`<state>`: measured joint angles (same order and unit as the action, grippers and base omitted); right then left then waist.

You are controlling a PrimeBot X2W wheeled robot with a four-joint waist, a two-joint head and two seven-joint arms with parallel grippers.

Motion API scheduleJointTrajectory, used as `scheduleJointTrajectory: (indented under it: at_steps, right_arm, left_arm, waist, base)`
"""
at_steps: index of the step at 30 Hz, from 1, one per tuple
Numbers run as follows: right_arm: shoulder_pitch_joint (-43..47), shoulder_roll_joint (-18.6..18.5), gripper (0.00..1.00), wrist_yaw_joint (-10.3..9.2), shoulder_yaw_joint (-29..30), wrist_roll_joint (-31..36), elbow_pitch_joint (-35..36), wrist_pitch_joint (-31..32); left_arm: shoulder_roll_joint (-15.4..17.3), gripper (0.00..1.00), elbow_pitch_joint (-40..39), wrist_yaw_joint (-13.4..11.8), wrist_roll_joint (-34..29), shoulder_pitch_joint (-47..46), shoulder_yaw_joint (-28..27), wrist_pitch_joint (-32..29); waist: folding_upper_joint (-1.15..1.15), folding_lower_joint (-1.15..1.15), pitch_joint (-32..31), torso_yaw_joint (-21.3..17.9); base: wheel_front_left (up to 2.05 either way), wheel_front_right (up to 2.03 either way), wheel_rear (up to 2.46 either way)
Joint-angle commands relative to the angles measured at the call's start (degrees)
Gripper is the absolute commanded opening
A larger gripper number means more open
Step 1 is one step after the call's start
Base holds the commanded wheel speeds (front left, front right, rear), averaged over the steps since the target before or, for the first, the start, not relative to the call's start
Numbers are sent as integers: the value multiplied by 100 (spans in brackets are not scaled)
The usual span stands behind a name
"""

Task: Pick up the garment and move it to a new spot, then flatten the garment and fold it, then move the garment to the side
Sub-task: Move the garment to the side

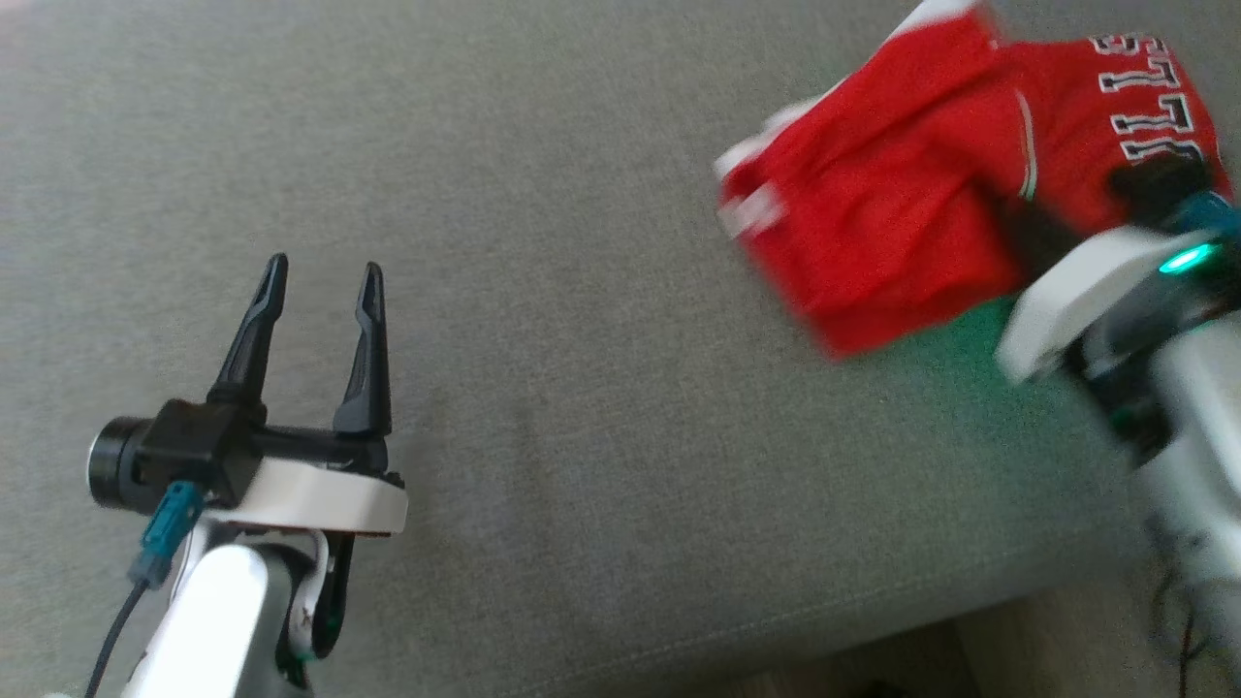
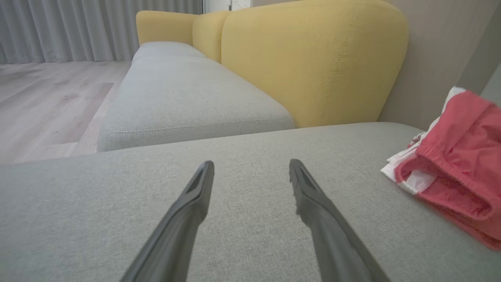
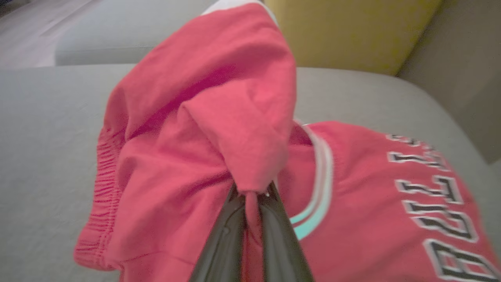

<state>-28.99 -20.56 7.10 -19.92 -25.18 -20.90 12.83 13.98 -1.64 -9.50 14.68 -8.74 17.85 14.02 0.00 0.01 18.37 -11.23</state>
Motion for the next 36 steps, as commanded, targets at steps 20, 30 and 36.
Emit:
scheduleJointTrajectory:
  at_steps: [20,30,36]
  right_arm:
    - [-1200,-1015,0,39,1500,786,-1151,172]
    - [-1296,-707,100,39,2020,1381,-1697,213]
    - [-841,-465,100,39,2493,1673,-1348,283]
  left_arm:
    - [186,100,-330,86,-95,-687,-78,-53]
    - [140,100,-155,118,-37,-804,-63,1]
    - [75,100,-21,75,27,-597,-79,47]
  waist:
    - [0,-1,991,129]
    - [0,-1,932,207]
    - [0,-1,491,186]
  base:
    - [0,0,0]
    - [0,0,0]
    - [0,0,0]
